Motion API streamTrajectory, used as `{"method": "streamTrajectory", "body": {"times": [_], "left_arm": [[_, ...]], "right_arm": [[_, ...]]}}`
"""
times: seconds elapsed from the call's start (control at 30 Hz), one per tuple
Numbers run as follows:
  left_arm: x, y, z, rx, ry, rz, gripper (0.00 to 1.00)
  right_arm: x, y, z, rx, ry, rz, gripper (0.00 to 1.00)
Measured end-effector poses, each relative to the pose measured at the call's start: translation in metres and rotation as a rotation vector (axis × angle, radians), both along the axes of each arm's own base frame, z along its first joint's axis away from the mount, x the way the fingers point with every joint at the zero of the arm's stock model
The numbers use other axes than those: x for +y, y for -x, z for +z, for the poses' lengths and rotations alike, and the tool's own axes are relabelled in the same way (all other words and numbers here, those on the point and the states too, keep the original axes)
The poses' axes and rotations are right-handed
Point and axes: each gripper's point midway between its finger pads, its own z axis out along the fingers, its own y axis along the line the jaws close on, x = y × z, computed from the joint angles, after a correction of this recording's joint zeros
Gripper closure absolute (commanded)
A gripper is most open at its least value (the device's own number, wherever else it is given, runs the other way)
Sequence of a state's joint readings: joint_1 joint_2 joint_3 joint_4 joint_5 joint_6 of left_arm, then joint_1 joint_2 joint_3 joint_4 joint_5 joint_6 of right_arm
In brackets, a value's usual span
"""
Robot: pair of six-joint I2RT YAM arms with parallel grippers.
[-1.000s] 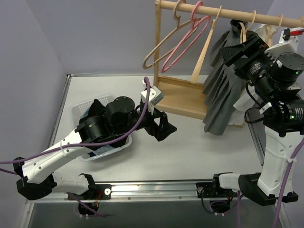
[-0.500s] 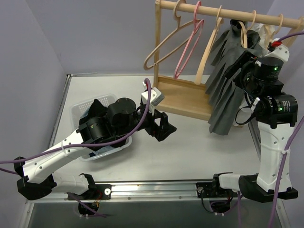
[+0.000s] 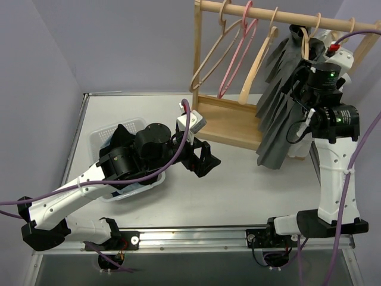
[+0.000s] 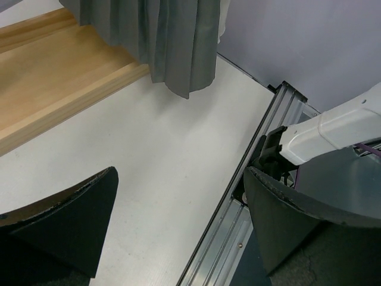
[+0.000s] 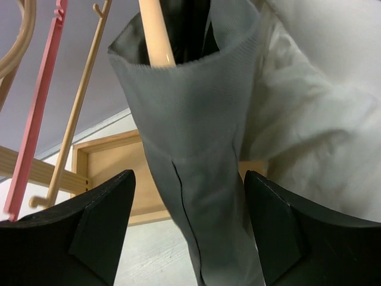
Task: Remove the skirt from the hanger
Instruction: Pick up the hanger from the clothesline.
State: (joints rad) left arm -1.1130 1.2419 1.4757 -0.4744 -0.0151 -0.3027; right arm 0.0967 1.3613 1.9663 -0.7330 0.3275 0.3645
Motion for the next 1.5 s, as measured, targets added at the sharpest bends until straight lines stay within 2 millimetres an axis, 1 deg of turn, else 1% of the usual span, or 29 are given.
{"method": "streamTrajectory", "body": {"times": [0.13,0.27,0.4,0.53,0.7,0.77,0.83,0.93,0.97,1.1,1.13,1.23,1.27,1.5], "left_arm": [[0.001,0.000,-0.002,0.001,-0.003,0.002,0.05],[0.006,0.001,-0.007,0.003,-0.010,0.007,0.05],[0.008,0.002,-0.009,0.004,-0.014,0.012,0.05],[0.009,0.002,-0.008,0.002,-0.011,0.014,0.05],[0.011,0.002,-0.007,0.001,-0.009,0.014,0.03],[0.011,0.003,-0.006,0.002,-0.008,0.014,0.06],[0.012,0.003,-0.006,0.003,-0.008,0.015,0.06],[0.013,0.004,-0.007,0.009,-0.016,0.015,0.06],[0.014,0.004,-0.007,0.010,-0.019,0.015,0.06],[0.012,0.004,-0.004,0.011,-0.020,0.012,0.06],[0.012,0.004,-0.003,0.012,-0.018,0.010,0.06],[0.011,0.005,-0.002,0.014,-0.014,0.009,0.06],[0.011,0.005,-0.002,0.015,-0.014,0.009,0.06],[0.011,0.005,0.001,0.013,-0.007,0.010,0.06]], "right_arm": [[-0.001,-0.027,-0.009,0.018,0.031,0.002,0.35],[-0.001,-0.042,-0.009,0.003,0.052,0.009,0.40],[-0.001,-0.047,0.007,-0.050,0.062,0.011,0.43],[-0.002,-0.048,0.017,-0.085,0.064,0.009,0.48],[-0.003,-0.053,0.015,-0.079,0.067,-0.002,0.52],[-0.005,-0.055,0.012,-0.072,0.069,-0.010,0.53],[-0.006,-0.058,0.008,-0.062,0.071,-0.017,0.55],[-0.007,-0.065,0.007,-0.054,0.074,-0.022,0.61],[-0.007,-0.067,0.008,-0.056,0.074,-0.024,0.66],[-0.008,-0.070,0.003,-0.051,0.059,-0.040,0.80],[-0.007,-0.070,0.001,-0.054,0.051,-0.043,0.86],[-0.003,-0.074,0.000,-0.065,0.027,-0.031,0.98],[-0.003,-0.075,-0.001,-0.063,0.021,-0.034,1.00],[0.001,-0.083,-0.005,-0.073,-0.042,-0.046,1.00]]}}
